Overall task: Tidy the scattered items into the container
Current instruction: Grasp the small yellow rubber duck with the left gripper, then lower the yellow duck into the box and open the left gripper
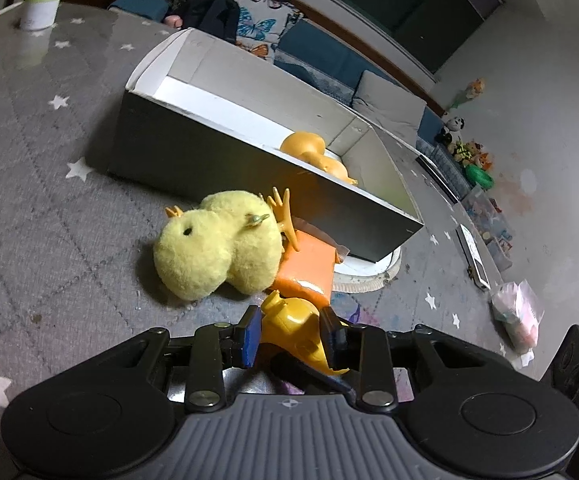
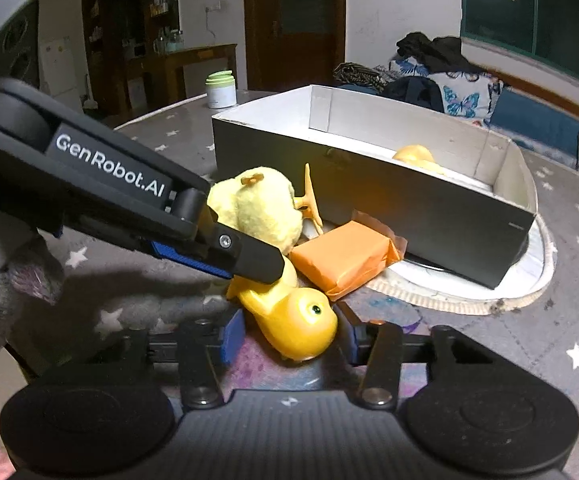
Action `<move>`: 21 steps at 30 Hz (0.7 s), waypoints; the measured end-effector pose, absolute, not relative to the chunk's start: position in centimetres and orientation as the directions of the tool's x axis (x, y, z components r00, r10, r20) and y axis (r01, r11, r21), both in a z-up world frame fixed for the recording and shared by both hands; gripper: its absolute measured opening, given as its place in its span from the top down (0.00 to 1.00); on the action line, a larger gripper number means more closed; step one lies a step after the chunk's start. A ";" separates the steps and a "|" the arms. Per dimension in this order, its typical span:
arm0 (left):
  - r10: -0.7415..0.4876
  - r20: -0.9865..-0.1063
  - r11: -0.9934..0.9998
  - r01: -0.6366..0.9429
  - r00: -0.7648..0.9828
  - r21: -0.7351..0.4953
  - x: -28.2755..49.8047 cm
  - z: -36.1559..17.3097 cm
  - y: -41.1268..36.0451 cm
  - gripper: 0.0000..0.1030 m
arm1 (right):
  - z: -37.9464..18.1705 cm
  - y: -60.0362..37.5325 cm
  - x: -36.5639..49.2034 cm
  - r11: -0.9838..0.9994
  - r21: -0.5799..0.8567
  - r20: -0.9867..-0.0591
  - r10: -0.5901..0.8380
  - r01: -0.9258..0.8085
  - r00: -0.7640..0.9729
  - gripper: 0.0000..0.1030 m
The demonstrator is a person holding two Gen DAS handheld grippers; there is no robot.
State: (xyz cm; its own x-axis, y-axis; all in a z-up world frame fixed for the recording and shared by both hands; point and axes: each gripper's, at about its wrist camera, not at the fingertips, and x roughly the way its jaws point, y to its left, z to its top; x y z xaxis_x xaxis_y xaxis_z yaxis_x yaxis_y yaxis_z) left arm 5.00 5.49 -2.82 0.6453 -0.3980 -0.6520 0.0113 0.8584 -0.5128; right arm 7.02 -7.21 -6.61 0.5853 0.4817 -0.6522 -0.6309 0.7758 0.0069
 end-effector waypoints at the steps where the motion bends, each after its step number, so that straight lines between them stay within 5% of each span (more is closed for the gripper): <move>1: -0.399 -0.651 0.859 0.014 0.646 -0.512 5.0 -2.8 5.5 0.69 | -6.6 -7.3 7.0 0.777 0.009 -0.651 0.482 -0.629 0.586 0.57; 21: -0.389 -0.531 0.878 0.128 0.753 -0.462 8.3 3.5 4.1 0.71 | -0.9 -8.9 9.6 0.823 0.050 -0.512 0.507 -0.566 0.693 0.59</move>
